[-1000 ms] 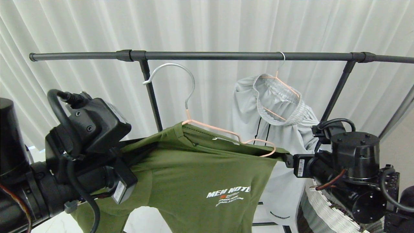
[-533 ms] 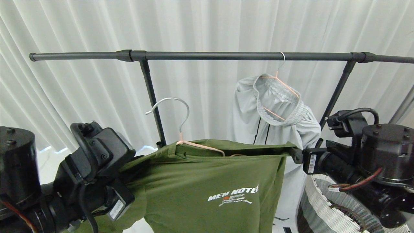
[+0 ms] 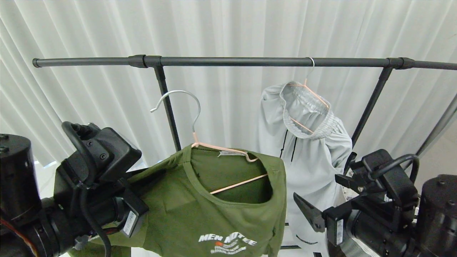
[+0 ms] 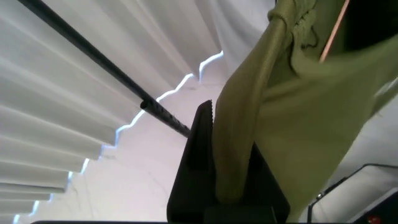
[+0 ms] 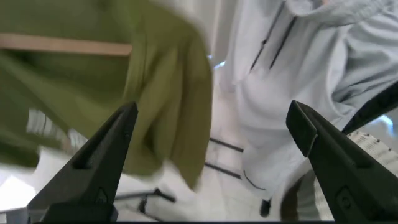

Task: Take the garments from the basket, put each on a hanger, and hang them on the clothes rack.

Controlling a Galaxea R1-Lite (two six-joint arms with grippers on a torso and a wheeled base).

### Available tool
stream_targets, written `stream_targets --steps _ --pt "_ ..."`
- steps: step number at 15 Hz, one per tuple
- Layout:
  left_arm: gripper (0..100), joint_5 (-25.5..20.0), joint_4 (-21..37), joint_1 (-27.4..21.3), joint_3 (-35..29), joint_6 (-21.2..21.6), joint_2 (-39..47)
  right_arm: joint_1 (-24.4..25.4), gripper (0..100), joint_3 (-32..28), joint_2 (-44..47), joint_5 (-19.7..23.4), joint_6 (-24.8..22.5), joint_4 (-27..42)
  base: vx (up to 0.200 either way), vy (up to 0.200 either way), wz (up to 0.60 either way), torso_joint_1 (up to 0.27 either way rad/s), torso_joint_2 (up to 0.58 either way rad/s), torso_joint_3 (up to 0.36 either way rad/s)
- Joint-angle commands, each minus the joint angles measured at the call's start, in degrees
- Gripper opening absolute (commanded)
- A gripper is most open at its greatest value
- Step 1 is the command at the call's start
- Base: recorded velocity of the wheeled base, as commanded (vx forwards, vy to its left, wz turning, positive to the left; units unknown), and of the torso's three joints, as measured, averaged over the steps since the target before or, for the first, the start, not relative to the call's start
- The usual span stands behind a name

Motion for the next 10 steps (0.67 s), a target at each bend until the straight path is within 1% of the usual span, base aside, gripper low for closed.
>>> stream_targets --steps 1,3,5,6,8,9,10 --pt "0 -0.41 -0.43 -0.70 0.25 -0.80 -0.02 1.44 100 -0.23 -2.93 0.94 -0.47 2.83 0.000 0.000 0.00 0.000 0.00 0.000" --pt "0 -2.43 -0.43 -0.96 0.87 -1.41 -0.99 1.00 100 -0.41 -6.97 5.51 -0.90 7.40 0.000 0.000 0.00 0.000 0.00 0.000" --pt "0 -10.52 -0.43 -0.61 3.42 -0.80 -3.97 -2.69 100 -0.58 -13.21 12.89 -6.44 14.96 0.000 0.000 0.00 0.000 0.00 0.000" --pt "0 -12.89 -0.43 -0.43 4.47 -0.71 -4.68 -4.89 100 -1.64 -15.32 16.67 -8.99 17.68 0.000 0.000 0.00 0.000 0.00 0.000" --pt "0 -16.67 -0.87 -0.61 5.35 -0.71 -5.64 -9.02 100 -6.21 -17.52 24.50 -13.74 24.27 0.000 0.000 0.00 0.000 0.00 0.000" --pt "0 -18.25 -0.87 -0.61 5.26 -0.71 -5.64 -9.99 100 -8.14 -17.69 27.31 -14.88 26.65 0.000 0.000 0.00 0.000 0.00 0.000" --pt "0 -20.01 -1.05 -0.61 4.82 -0.71 -5.56 -11.04 100 -12.19 -17.69 32.23 -16.29 31.39 0.000 0.000 0.00 0.000 0.00 0.000"
